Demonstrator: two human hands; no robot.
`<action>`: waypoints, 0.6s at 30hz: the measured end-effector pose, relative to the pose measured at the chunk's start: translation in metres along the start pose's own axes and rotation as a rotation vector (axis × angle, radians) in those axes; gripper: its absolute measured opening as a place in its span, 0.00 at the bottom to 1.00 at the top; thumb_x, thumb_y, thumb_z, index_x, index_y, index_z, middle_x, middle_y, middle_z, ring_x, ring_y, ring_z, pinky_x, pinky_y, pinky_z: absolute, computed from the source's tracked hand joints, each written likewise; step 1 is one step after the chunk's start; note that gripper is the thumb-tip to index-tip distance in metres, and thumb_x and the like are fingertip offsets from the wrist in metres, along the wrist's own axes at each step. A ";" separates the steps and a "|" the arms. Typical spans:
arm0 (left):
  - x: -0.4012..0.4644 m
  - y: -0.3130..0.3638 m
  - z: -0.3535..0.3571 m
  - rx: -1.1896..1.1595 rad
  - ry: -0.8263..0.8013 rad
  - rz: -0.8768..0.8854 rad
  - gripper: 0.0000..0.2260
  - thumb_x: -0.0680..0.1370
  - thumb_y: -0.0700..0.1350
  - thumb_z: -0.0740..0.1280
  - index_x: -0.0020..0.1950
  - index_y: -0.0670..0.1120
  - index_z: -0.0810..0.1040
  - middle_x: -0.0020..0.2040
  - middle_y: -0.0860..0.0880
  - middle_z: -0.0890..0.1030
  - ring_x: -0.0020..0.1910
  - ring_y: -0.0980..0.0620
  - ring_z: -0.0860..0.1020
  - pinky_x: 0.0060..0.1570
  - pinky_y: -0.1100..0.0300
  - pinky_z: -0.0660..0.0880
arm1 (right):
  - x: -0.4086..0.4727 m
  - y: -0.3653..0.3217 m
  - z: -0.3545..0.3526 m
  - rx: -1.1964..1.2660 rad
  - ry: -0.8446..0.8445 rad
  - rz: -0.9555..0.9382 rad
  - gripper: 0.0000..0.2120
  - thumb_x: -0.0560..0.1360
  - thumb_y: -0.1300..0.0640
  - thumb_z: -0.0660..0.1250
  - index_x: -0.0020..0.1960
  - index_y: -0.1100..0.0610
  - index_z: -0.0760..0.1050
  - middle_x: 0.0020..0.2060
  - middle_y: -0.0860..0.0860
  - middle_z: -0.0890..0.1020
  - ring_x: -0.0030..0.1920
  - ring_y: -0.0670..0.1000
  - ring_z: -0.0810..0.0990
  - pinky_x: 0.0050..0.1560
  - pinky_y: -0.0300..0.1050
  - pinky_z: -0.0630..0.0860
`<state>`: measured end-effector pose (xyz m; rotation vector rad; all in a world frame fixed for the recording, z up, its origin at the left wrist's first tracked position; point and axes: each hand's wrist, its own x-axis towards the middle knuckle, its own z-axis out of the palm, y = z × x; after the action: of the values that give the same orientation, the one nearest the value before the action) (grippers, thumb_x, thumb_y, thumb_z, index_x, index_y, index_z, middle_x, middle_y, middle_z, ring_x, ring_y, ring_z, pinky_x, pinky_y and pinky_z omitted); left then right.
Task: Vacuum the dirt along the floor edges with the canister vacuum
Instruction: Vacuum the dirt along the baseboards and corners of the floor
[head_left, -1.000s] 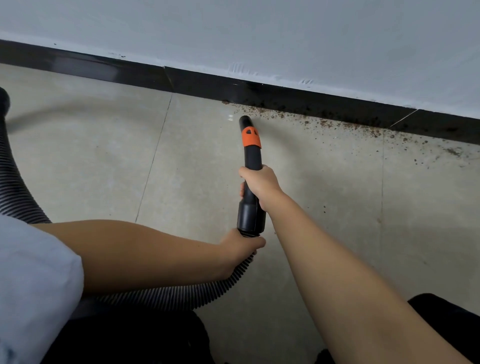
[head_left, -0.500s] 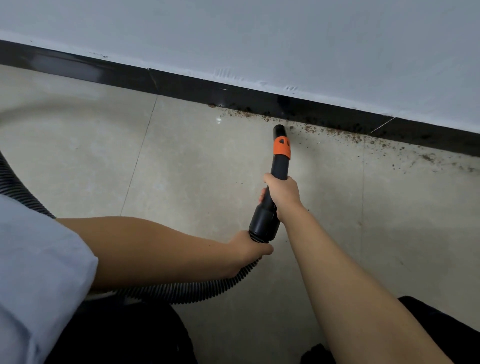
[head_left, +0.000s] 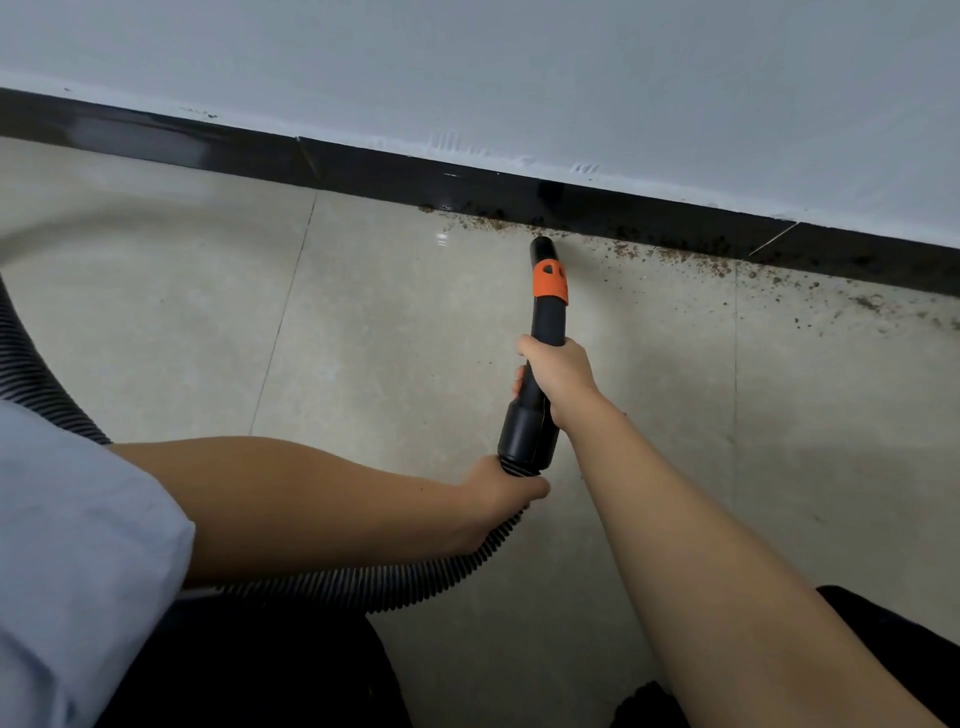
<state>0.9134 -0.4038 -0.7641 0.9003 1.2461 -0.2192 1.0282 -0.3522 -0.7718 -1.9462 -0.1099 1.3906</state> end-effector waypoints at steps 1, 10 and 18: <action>0.000 0.000 -0.003 -0.006 0.010 0.004 0.06 0.74 0.39 0.67 0.43 0.47 0.70 0.35 0.48 0.72 0.32 0.53 0.70 0.34 0.63 0.70 | 0.000 -0.001 0.004 -0.006 -0.008 -0.002 0.05 0.73 0.62 0.63 0.44 0.56 0.67 0.27 0.54 0.73 0.23 0.51 0.72 0.33 0.44 0.75; -0.001 -0.008 -0.029 -0.102 0.114 0.006 0.06 0.73 0.39 0.67 0.46 0.44 0.71 0.35 0.47 0.72 0.33 0.51 0.71 0.40 0.58 0.71 | 0.001 -0.014 0.050 -0.123 -0.118 -0.033 0.05 0.71 0.62 0.63 0.45 0.58 0.68 0.26 0.54 0.74 0.22 0.52 0.72 0.35 0.45 0.75; 0.000 -0.006 -0.031 -0.082 0.097 -0.007 0.06 0.73 0.40 0.68 0.43 0.47 0.71 0.36 0.47 0.73 0.33 0.52 0.71 0.37 0.61 0.71 | 0.000 -0.010 0.045 -0.093 -0.054 -0.048 0.05 0.72 0.61 0.63 0.45 0.57 0.68 0.27 0.53 0.74 0.24 0.51 0.72 0.36 0.46 0.75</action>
<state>0.8879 -0.3865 -0.7684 0.8438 1.3382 -0.1302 0.9938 -0.3218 -0.7723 -1.9687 -0.2487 1.4294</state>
